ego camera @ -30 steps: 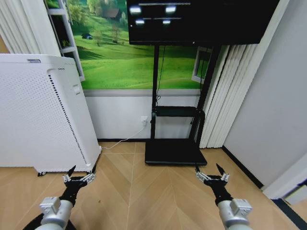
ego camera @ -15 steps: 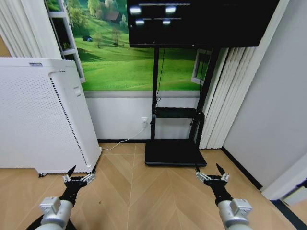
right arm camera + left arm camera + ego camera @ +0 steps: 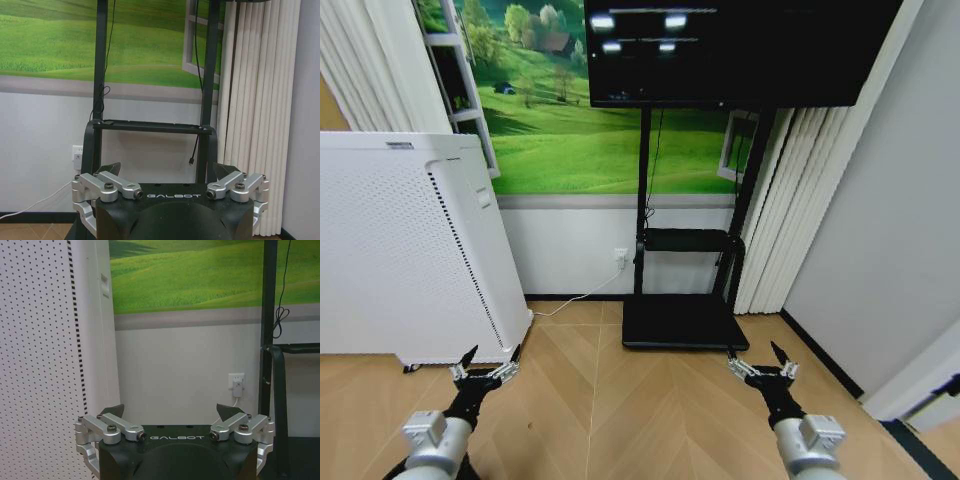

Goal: Pick up the trash bin and place the garbage on the floor into it.

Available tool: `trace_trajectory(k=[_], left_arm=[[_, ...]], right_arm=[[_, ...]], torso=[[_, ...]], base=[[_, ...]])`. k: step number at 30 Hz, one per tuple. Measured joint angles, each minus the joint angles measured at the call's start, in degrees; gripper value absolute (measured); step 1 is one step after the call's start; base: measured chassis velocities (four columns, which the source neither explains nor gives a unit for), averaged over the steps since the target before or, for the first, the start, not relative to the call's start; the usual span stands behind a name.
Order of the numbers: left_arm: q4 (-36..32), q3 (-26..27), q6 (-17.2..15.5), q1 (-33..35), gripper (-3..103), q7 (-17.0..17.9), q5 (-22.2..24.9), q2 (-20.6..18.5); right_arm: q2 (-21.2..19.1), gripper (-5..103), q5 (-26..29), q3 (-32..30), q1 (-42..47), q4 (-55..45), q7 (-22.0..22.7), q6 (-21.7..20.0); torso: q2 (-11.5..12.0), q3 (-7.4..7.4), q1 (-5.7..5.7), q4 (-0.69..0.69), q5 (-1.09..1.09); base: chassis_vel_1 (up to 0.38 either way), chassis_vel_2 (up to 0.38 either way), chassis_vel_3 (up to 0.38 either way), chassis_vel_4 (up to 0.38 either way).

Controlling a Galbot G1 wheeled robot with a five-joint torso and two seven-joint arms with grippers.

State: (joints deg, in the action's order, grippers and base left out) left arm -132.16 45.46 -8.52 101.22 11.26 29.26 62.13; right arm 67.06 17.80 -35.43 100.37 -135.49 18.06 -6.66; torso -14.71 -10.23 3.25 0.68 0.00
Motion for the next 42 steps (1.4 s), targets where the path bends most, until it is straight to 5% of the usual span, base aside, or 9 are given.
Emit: trace_trajectory(k=[42], left_arm=[[0.0,0.0,0.0,0.0,100,0.0,0.0,0.0]], right_arm=[[0.0,100,0.0,0.0,0.0,0.0,0.0,0.0]], torso=[[-10.1,-6.82,3.29,0.0,0.0]], base=[[0.0,0.0,0.0,0.0]])
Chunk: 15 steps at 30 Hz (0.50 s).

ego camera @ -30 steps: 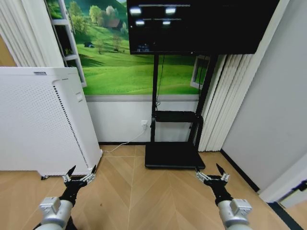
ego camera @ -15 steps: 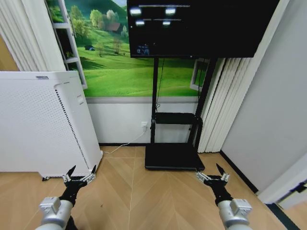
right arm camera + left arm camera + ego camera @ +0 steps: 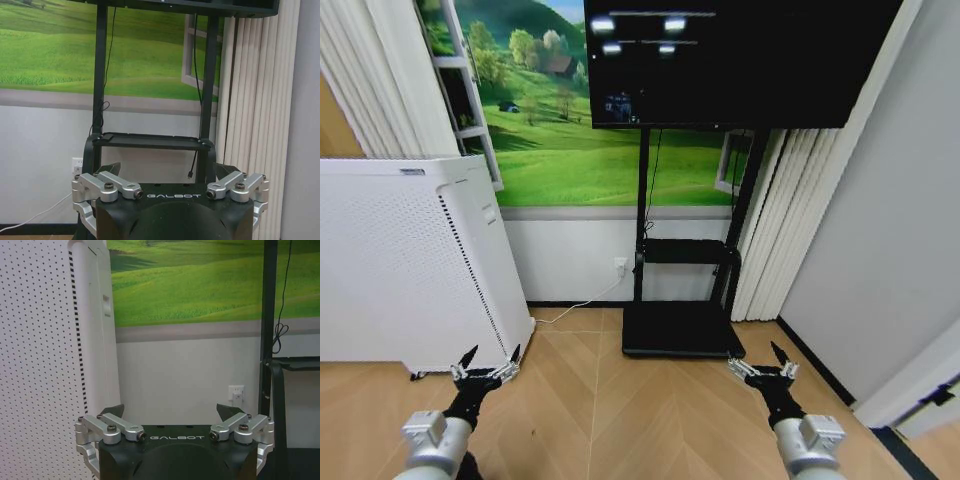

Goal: Pick up the trash bin and place the garbage on the floor into it.

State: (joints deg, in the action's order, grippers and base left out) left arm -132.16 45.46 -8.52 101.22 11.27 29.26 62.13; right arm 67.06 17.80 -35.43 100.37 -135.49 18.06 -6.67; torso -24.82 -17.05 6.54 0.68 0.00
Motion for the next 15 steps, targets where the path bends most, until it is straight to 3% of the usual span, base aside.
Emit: trace_trajectory(k=[15], left_arm=[[0.0,0.0,0.0,0.0,100,0.0,0.0,0.0]], right_arm=[[0.0,100,0.0,0.0,0.0,0.0,0.0,0.0]], torso=[[-3.5,-2.2,1.29,0.0,0.0]], base=[[0.0,0.0,0.0,0.0]])
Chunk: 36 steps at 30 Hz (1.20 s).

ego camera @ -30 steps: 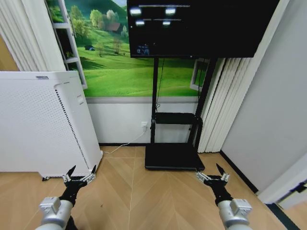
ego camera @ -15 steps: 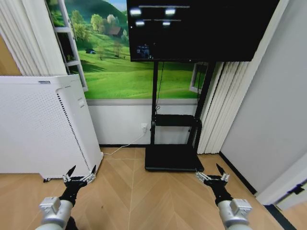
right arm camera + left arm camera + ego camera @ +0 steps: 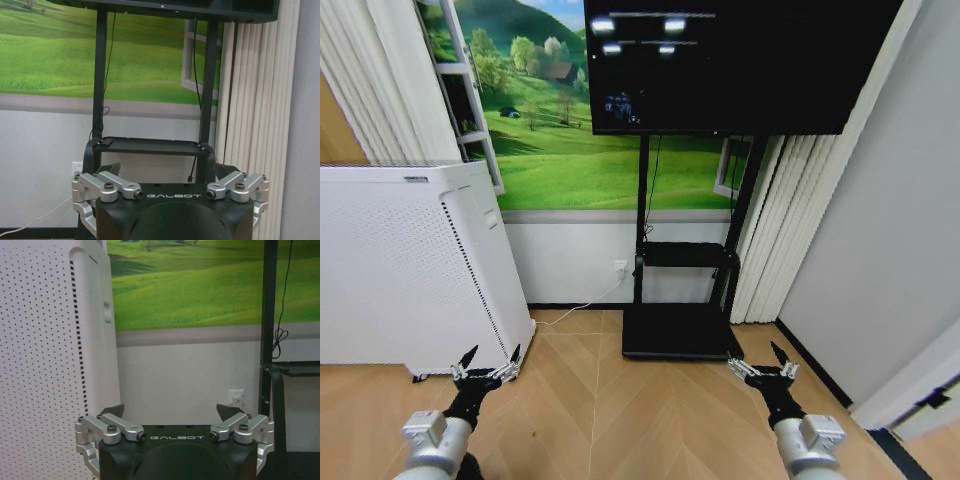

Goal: Pick up the trash bin and place the garbage on the floor into it.

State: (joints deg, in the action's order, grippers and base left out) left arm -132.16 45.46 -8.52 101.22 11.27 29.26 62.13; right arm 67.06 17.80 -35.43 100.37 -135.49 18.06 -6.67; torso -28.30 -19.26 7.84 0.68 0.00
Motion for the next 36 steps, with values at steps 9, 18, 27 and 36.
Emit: trace_trajectory(k=[9,18,27,36], left_arm=[[0.0,0.0,0.0,0.0,100,0.0,0.0,0.0],[0.0,0.0,0.0,0.0,100,0.0,0.0,0.0],[0.0,0.0,0.0,0.0,100,0.0,0.0,0.0],[0.0,0.0,0.0,0.0,100,0.0,0.0,0.0]], right_arm=[[0.0,100,0.0,0.0,0.0,0.0,0.0,0.0],[0.0,100,0.0,0.0,0.0,0.0,0.0,0.0],[0.0,100,0.0,0.0,0.0,0.0,0.0,0.0],[0.0,100,0.0,0.0,0.0,0.0,0.0,0.0]], torso=[[-2.3,-1.39,0.87,0.0,0.0],[-4.4,-2.63,1.72,0.0,0.0],[-5.0,-2.89,2.04,0.01,0.0],[-4.8,-2.78,2.0,0.01,0.0]], base=[[0.0,0.0,0.0,0.0],[0.0,0.0,0.0,0.0],[0.0,0.0,0.0,0.0],[0.0,0.0,0.0,0.0]])
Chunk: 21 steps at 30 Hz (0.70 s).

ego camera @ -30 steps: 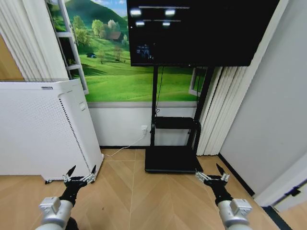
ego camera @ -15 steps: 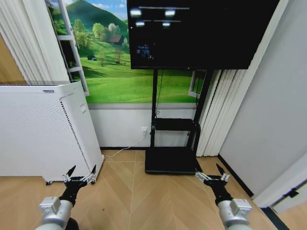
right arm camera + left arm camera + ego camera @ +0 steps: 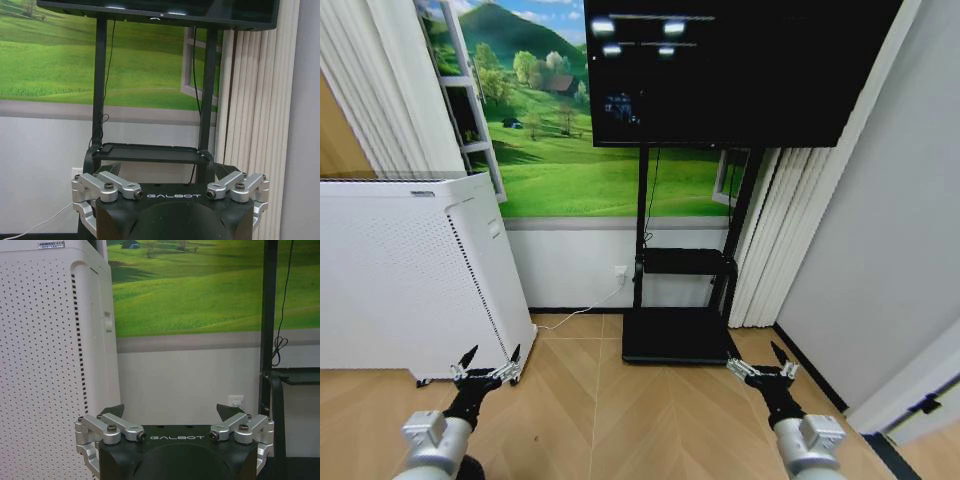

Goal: Pick up the trash bin and place the garbage on the floor into it.

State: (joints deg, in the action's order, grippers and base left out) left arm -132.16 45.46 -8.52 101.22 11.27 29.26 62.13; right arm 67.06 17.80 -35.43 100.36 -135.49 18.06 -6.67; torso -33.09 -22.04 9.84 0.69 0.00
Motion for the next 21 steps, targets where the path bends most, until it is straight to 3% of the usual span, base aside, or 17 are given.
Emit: trace_trajectory(k=[11,21], left_arm=[[0.0,0.0,0.0,0.0,100,0.0,0.0,0.0],[0.0,0.0,0.0,0.0,100,0.0,0.0,0.0]], right_arm=[[0.0,100,0.0,0.0,0.0,0.0,0.0,0.0],[0.0,100,0.0,0.0,0.0,0.0,0.0,0.0]], torso=[[0.2,0.15,-0.11,0.01,0.0],[0.3,0.21,-0.16,0.0,0.0]], base=[[0.091,-0.089,-0.108,0.096],[0.242,-0.244,-0.244,0.242]])
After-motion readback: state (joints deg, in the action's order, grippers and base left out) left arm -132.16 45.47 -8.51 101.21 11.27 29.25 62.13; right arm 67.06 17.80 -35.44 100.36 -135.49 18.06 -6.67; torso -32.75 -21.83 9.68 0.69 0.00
